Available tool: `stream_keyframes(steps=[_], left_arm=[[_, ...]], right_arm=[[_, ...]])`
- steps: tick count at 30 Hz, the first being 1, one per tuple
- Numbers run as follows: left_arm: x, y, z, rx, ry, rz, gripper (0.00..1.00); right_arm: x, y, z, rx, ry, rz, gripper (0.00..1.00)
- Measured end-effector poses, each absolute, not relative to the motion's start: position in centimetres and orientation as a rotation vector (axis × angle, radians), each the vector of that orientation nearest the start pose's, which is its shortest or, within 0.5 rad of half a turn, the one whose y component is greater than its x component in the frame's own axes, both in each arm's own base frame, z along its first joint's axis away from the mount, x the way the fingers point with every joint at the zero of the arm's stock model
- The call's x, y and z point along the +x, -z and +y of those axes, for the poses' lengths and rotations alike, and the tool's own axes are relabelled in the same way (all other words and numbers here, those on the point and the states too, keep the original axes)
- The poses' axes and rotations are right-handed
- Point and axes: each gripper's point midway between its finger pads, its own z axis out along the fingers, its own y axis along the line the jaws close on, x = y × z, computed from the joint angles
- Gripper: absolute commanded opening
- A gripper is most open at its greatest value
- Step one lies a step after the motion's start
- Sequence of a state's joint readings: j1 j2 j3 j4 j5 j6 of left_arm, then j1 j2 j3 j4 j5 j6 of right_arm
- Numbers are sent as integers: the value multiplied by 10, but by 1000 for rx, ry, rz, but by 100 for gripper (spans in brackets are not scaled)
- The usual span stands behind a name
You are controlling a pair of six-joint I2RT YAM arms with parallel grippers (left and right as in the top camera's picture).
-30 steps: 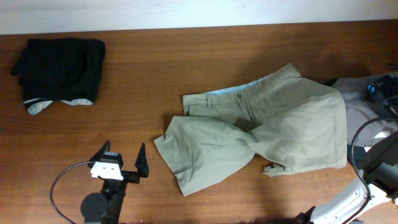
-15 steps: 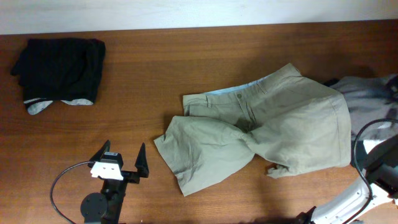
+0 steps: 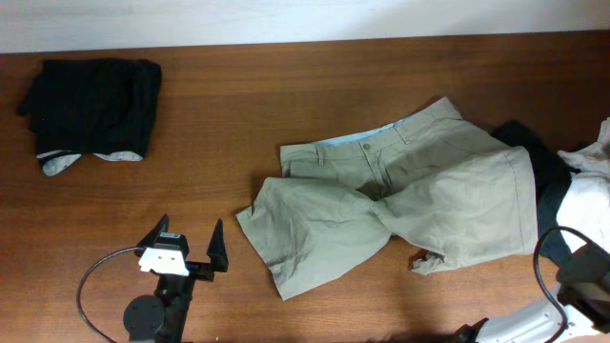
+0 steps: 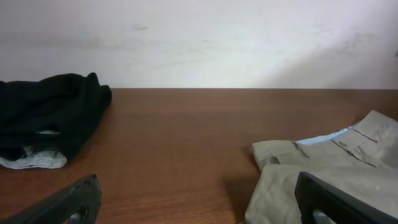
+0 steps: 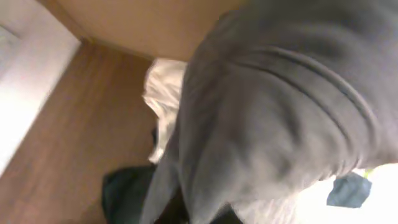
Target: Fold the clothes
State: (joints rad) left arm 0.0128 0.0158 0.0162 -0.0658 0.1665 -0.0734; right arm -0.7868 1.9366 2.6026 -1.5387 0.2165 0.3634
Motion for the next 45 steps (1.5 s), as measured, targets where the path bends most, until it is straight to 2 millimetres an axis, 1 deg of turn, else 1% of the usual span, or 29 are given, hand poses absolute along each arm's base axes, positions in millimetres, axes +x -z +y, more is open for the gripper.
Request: stream_keyframes(steps=[1,2,5,8,9,11,12,14,15,17,19,20,21,23,25,27,28,29,30,32,33,34,35,38,41,42,43,44,45], left_arm=[[244,-162,-25,57,182,1637,99],[244,-162,-25,57,183,1637,99],[244,-162,-25,57,183,1637,99],[244,-162,-25,57,183,1637,99],[244,-162,-25,57,182,1637,99],[244,-162,-25,57,183,1637,99],[244,-162,-25,57,183,1637,99],[244,-162,-25,57,183,1637,99],[244,-162,-25,57,182,1637,99],[244,-162,-25,57,183,1637,99],[244,-162,-25,57,182,1637,99],[244,-162,-25,57,183,1637,99],[244,-162,-25,57,182,1637,99],[244,-162,-25,57,183,1637,99],[244,-162,-25,57,183,1637,99],[244,-162,-25,57,183,1637,99],[244,-162,-25,57,183,1637,99],[244,-162,-25,57,183,1637,99],[244,-162,-25,57,183,1637,99],[244,-162,-25,57,182,1637,99],[244,-162,-25,57,183,1637,99],[244,-162,-25,57,182,1637,99],[244,-162,-25,57,182,1637,99],[244,-162,-25,58,182,1637,99],[244,-162,-25,58,182,1637,100],[244,-162,-25,58,182,1637,99],[244,-162,-25,57,182,1637,99],[244,-162,-25,58,182,1637,99],[244,-162,-25,57,182,1637,99]], right_arm=[[274,-364,-329,1451,455,2036,91],[272,-354,-331,1486,469,2058,98],[269,-335,-336,1545,497,2097,99],[269,-335,-336,1557,494,2087,99],[271,-335,-334,1543,470,2093,99],[284,-336,-325,1456,381,2141,99],[293,-337,-319,1383,319,2177,99],[317,-337,-295,1171,165,2275,99],[330,-338,-280,1046,84,2320,99],[357,-340,-238,746,-87,2394,98],[375,-338,-208,557,-183,2429,99],[387,-331,-189,444,-240,2454,99],[396,-322,-175,368,-283,2478,99],[412,-299,-157,280,-332,2529,99],[420,-270,-152,276,-341,2597,99],[422,-239,-153,330,-343,2669,99],[422,-220,-156,377,-346,2709,99],[422,-210,-158,398,-350,2724,98],[424,-199,-159,424,-361,2735,95],[425,-181,-159,455,-381,2752,86],[430,-178,-158,440,-377,2745,76],[437,-179,-154,413,-367,2730,36],[450,-182,-148,354,-344,2701,4],[485,-188,-113,195,-281,2641,4],[507,-189,-69,112,-194,2628,4],[512,-185,-52,104,-164,2640,4],[514,-176,-38,142,-138,2664,4],[517,-159,-25,145,-100,2701,4],[517,-151,-23,181,-87,2717,4]])
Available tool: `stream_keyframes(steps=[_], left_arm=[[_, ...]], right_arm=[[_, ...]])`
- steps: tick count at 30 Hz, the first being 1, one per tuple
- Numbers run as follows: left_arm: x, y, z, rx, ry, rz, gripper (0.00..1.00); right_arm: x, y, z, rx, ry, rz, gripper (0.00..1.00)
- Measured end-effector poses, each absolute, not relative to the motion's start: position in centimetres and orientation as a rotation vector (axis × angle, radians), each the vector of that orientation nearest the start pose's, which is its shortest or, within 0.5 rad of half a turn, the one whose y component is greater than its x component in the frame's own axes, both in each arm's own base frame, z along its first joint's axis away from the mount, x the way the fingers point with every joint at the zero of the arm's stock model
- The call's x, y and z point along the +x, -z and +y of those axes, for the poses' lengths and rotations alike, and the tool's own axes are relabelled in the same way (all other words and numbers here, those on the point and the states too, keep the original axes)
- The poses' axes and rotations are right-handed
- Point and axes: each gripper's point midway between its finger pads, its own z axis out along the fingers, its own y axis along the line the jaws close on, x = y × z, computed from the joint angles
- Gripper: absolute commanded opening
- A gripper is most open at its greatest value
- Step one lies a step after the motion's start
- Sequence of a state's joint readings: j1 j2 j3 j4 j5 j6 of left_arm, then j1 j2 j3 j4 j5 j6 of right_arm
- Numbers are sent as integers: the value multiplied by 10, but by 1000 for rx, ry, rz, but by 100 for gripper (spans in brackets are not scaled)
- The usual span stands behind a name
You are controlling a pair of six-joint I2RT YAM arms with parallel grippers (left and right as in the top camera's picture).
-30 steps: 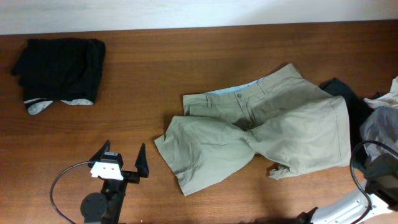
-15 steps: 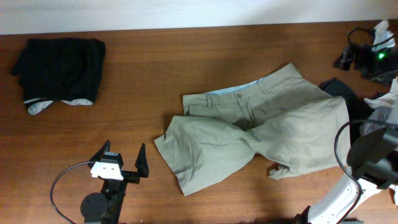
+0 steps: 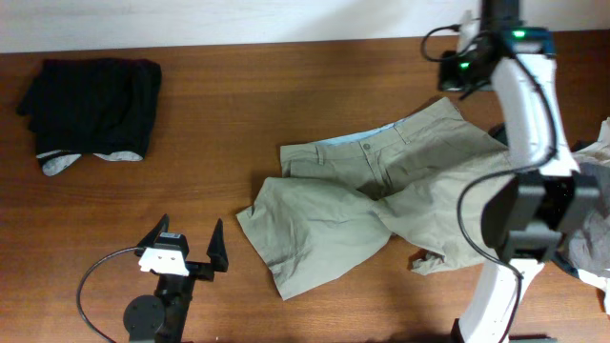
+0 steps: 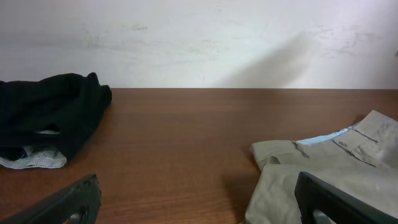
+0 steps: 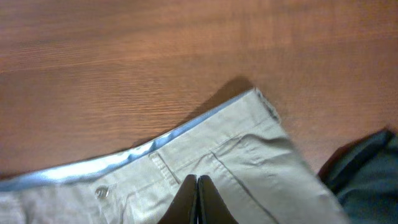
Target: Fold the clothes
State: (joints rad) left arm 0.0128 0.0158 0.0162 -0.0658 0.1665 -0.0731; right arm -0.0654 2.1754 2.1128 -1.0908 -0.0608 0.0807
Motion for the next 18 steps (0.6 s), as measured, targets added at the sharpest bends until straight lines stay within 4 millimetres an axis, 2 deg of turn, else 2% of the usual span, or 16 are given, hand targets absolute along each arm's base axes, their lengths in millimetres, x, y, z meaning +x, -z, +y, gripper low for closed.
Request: stream_keyframes(steps=[4,7,14,18], left_arm=[[244,-162,-25,58,182,1637,99],[244,-162,-25,58,182,1637,99],[244,-162,-25,58,182,1637,99],[244,-162,-25,58,182,1637,100]], right_arm=[[517,-87,-25,419,-26,2825,4],[515,-63,-29,521,-4,2853,4],[513,-50,-38,691,48,2836,4],[509,-29,-42,835,70,2837,4]])
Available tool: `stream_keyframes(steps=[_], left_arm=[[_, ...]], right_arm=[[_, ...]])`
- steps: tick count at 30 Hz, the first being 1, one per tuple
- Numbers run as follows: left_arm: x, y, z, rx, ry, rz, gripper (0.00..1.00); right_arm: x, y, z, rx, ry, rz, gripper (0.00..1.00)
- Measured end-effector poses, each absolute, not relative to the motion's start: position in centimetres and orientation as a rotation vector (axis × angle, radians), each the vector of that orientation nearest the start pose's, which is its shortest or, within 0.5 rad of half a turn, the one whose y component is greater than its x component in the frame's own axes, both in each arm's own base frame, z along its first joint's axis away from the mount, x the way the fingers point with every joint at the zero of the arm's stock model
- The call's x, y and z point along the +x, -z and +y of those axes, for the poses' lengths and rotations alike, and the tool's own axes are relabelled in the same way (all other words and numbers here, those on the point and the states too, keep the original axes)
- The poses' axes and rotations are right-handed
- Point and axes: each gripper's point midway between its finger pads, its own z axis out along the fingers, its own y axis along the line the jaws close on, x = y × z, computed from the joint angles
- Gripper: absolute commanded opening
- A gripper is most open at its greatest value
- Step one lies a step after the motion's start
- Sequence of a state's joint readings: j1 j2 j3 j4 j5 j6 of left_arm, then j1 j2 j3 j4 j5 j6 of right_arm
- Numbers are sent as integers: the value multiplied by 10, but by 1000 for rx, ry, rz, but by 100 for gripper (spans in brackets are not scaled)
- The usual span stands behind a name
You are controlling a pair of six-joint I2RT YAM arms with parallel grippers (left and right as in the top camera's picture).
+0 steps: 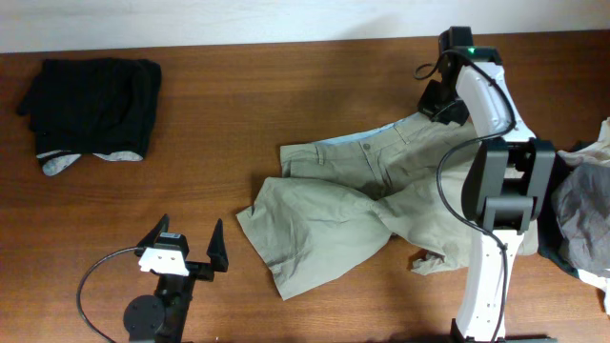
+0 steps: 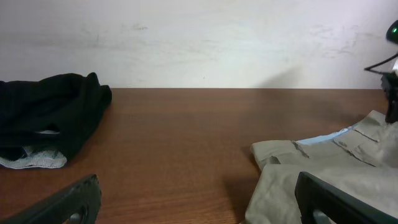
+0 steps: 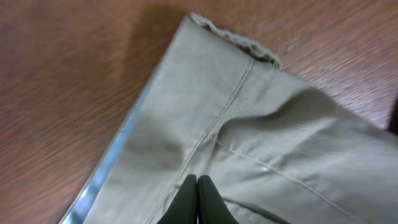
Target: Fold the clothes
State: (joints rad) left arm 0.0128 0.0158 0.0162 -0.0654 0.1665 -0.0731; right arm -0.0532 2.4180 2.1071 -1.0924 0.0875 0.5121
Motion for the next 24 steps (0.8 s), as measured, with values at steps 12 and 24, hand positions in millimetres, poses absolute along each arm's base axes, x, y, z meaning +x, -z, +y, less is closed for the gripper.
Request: stream_keyframes(steps=[12,24], left_arm=[[244,-162,-25,57,183,1637,99],[244,-162,-25,58,182,1637,99]], right_arm=[[519,-3,-38,942,16,2802,4],[594,-8,82,567,-287,2615,4]])
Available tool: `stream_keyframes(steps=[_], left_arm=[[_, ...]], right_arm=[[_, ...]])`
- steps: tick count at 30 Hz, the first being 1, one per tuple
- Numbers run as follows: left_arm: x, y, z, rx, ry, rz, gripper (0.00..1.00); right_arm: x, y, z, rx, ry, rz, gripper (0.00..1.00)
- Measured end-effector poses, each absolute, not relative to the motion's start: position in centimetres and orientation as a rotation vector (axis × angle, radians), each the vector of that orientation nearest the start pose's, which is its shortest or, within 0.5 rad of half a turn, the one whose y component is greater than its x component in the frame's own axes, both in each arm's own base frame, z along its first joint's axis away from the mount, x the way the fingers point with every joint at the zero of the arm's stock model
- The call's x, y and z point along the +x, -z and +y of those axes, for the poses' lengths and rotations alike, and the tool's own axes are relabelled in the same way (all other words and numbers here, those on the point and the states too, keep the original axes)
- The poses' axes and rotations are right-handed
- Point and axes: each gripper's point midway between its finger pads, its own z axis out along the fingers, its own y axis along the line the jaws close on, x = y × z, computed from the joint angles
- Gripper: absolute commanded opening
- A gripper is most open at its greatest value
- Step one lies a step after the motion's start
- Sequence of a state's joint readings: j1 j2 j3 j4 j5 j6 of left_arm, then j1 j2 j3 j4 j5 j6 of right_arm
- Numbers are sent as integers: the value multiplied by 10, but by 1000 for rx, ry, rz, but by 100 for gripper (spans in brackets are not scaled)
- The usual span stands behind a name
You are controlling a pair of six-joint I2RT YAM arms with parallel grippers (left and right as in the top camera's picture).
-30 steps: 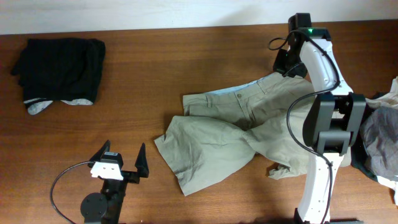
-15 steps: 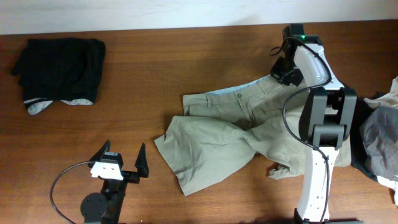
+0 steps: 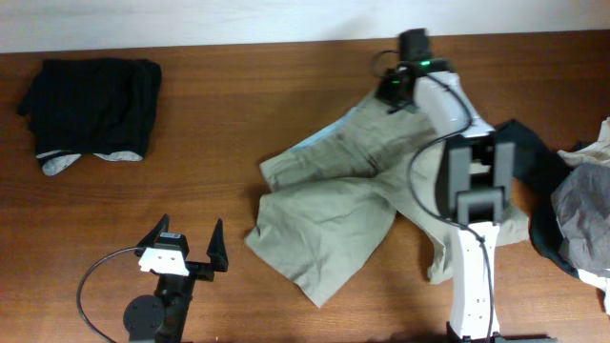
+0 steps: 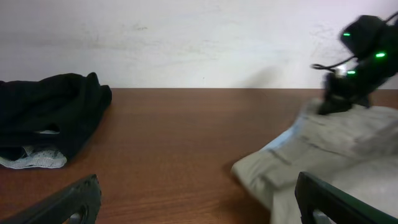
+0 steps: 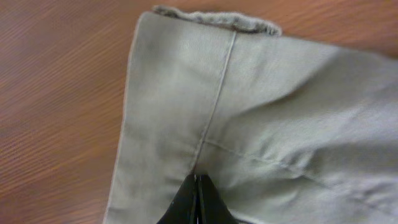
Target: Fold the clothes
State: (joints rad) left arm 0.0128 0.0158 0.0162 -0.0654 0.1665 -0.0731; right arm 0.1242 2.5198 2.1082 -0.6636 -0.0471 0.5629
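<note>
Khaki shorts (image 3: 353,200) lie crumpled across the table's middle, waistband toward the far side. My right gripper (image 3: 394,101) is shut on the waistband's far corner; the wrist view shows its closed tips (image 5: 198,182) pinching the khaki cloth (image 5: 267,93) just below the hem. At the near left my left gripper (image 3: 187,250) stands open with nothing between its fingers (image 4: 71,200). From there the shorts (image 4: 323,149) show at the right, with the right gripper (image 4: 339,102) on them.
A folded black garment (image 3: 93,100) lies at the far left, also visible as a black garment (image 4: 46,118) in the left wrist view. A pile of dark, grey and white clothes (image 3: 570,214) sits at the right edge. Bare wood lies between the black garment and the shorts.
My right gripper, shut on the waistband corner, has moved left, and the shorts have shifted left and turned with it. The left arm has not moved.
My right arm was first low at the clothes pile on the right edge, grey cloth filling its view. Then it hung shut above the shorts' far right waistband corner, then pressed down on that corner. Now that corner and the shorts sit further left.
</note>
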Motion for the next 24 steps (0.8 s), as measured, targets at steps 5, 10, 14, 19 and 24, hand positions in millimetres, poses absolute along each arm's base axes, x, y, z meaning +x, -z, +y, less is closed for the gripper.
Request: stream_keyframes(steps=[5,10,14,19,24], left_arm=[[244,-162,-25,57,183,1637,99],[244,-162,-25,58,182,1637,99],[244,-162,-25,58,182,1637,99],[244,-162,-25,58,182,1637,99],[244,-162,-25,58,182,1637,100]], right_arm=[[596,-8,188,317,-417,2573,4],[576,-7,280,5,-522,2543,4],[554,-9,335,-283,-534,2487,4],[532,-13,386,-501,-578,2410,4],[548,-57,360,-471,-580,2450,4]])
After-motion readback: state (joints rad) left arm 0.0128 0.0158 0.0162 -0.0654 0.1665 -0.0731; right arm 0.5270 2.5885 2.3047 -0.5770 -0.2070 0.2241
